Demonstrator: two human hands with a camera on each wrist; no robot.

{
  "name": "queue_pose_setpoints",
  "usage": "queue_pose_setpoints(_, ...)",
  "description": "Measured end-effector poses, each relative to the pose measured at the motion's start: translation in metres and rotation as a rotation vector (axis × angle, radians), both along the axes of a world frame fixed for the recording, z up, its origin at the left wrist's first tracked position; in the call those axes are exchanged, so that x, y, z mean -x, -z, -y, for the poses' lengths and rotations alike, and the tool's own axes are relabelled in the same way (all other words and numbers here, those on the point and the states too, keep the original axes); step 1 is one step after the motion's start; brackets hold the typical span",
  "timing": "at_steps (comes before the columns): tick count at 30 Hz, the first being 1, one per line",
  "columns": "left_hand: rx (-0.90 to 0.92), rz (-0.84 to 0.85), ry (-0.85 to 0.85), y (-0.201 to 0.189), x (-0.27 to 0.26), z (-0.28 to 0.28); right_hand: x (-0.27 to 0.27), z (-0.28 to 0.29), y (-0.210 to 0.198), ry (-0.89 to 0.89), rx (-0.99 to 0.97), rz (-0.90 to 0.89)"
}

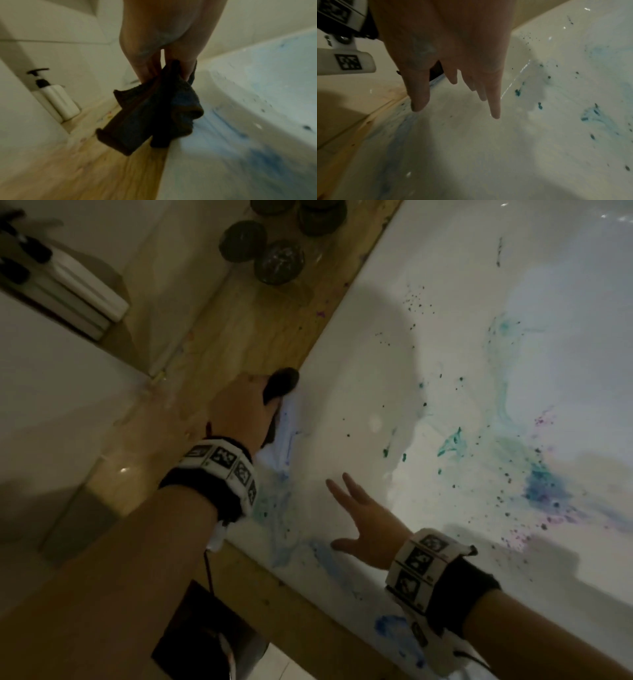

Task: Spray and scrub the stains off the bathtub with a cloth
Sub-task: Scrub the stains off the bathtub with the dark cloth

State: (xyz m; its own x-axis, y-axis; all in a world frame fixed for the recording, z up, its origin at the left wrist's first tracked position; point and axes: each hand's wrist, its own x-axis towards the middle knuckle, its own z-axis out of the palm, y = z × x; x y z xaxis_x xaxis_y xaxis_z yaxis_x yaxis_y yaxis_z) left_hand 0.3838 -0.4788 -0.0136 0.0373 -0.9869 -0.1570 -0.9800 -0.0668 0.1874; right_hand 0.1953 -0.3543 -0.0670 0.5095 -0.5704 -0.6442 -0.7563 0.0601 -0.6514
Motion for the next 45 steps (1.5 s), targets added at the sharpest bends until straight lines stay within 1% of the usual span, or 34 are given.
queue_pose_setpoints(2,-0.069,0.086,0.067,0.016,0.005,-0.008,-0.008,-0.015,0.004,-0.007,-0.044,-0.013)
queue_pose_setpoints(3,-0.081,0.09,0.068,0.022,0.005,-0.012,-0.011,-0.022,0.005,-0.015,-0.058,-0.024)
queue_pose_setpoints(6,-0.124,-0.009,0.014,0.033,0.001,-0.022,-0.017,-0.032,0.007,-0.007,-0.076,-0.045)
queue_pose_setpoints(7,-0.141,0.001,0.03,0.035,0.0,-0.024,-0.019,-0.033,0.008,-0.001,-0.074,-0.048)
queue_pose_setpoints(8,-0.152,0.087,0.072,0.037,0.001,-0.027,-0.02,-0.034,0.008,0.003,-0.074,-0.053)
queue_pose_setpoints(9,-0.157,0.214,0.127,0.041,0.002,-0.033,-0.021,-0.034,0.008,0.003,-0.075,-0.058)
queue_pose_setpoints(10,-0.115,0.375,0.176,0.043,0.005,-0.037,-0.021,-0.034,0.007,-0.002,-0.077,-0.063)
queue_pose_setpoints(11,-0.083,0.467,0.187,0.039,0.01,-0.041,-0.02,-0.033,0.007,-0.012,-0.077,-0.068)
queue_pose_setpoints(12,-0.048,0.504,0.184,0.031,0.019,-0.045,-0.018,-0.031,0.006,-0.024,-0.075,-0.068)
queue_pose_setpoints(13,-0.059,0.545,0.209,0.025,0.025,-0.051,-0.015,-0.031,0.005,-0.036,-0.075,-0.067)
queue_pose_setpoints(14,-0.123,0.523,0.237,0.024,0.031,-0.059,-0.011,-0.032,0.003,-0.044,-0.081,-0.07)
queue_pose_setpoints(15,-0.144,0.486,0.292,0.029,0.033,-0.066,-0.007,-0.034,0.002,-0.047,-0.093,-0.075)
queue_pose_setpoints(17,-0.202,0.336,0.348,0.021,0.033,-0.074,0.001,-0.043,-0.001,-0.044,-0.122,-0.083)
queue_pose_setpoints(18,-0.172,0.247,0.348,0.014,0.029,-0.073,0.005,-0.049,-0.003,-0.041,-0.132,-0.082)
queue_pose_setpoints(19,-0.113,0.186,0.315,0.008,0.022,-0.071,0.008,-0.055,-0.003,-0.039,-0.137,-0.082)
queue_pose_setpoints(21,0.017,0.116,0.137,0.0,0.007,-0.057,0.013,-0.065,-0.002,-0.02,-0.139,-0.085)
queue_pose_setpoints(22,0.049,0.108,0.035,-0.001,0.0,-0.05,0.015,-0.068,-0.001,-0.004,-0.14,-0.088)
queue_pose_setpoints(23,0.039,0.13,-0.047,0.0,-0.005,-0.044,0.016,-0.07,0.0,0.013,-0.145,-0.091)
queue_pose_setpoints(24,-0.019,0.168,-0.093,0.003,-0.006,-0.041,0.017,-0.072,0.0,0.028,-0.151,-0.094)
queue_pose_setpoints(25,-0.114,0.224,-0.096,0.009,-0.004,-0.042,0.017,-0.073,0.001,0.04,-0.152,-0.097)
queue_pose_setpoints(26,-0.2,0.295,-0.065,0.017,0.001,-0.045,0.017,-0.073,0.001,0.047,-0.152,-0.1)
queue_pose_setpoints(27,-0.244,0.364,-0.007,0.024,0.007,-0.052,0.017,-0.073,0.001,0.05,-0.15,-0.102)
queue_pose_setpoints(29,-0.244,0.459,0.093,0.029,0.02,-0.068,0.017,-0.073,0.001,0.059,-0.146,-0.105)
queue_pose_setpoints(31,-0.213,0.452,0.102,0.027,0.028,-0.08,0.017,-0.073,-0.001,0.062,-0.147,-0.109)
queue_pose_setpoints(34,-0.255,0.35,0.116,0.021,0.042,-0.104,0.019,-0.073,-0.005,0.042,-0.137,-0.123)
queue_pose_setpoints(35,-0.279,0.294,0.129,0.021,0.044,-0.109,0.022,-0.074,-0.007,0.044,-0.135,-0.128)
queue_pose_setpoints(37,-0.264,0.223,0.153,0.015,0.042,-0.115,0.028,-0.077,-0.011,0.065,-0.144,-0.142)
queue_pose_setpoints(38,-0.208,0.219,0.128,0.011,0.035,-0.113,0.033,-0.079,-0.013,0.07,-0.148,-0.153)
queue_pose_setpoints(39,-0.128,0.209,0.067,0.008,0.027,-0.109,0.038,-0.081,-0.014,0.069,-0.148,-0.162)
queue_pose_setpoints(41,-0.039,0.18,-0.108,-0.004,0.01,-0.1,0.048,-0.085,-0.014,0.055,-0.14,-0.173)
queue_pose_setpoints(42,-0.055,0.212,-0.174,-0.008,0.004,-0.098,0.052,-0.085,-0.014,0.051,-0.137,-0.177)
queue_pose_setpoints(43,-0.112,0.26,-0.214,-0.007,0.0,-0.1,0.054,-0.085,-0.013,0.049,-0.132,-0.182)
queue_pose_setpoints(45,-0.243,0.371,-0.217,0.006,0.004,-0.111,0.054,-0.084,-0.011,0.035,-0.108,-0.195)
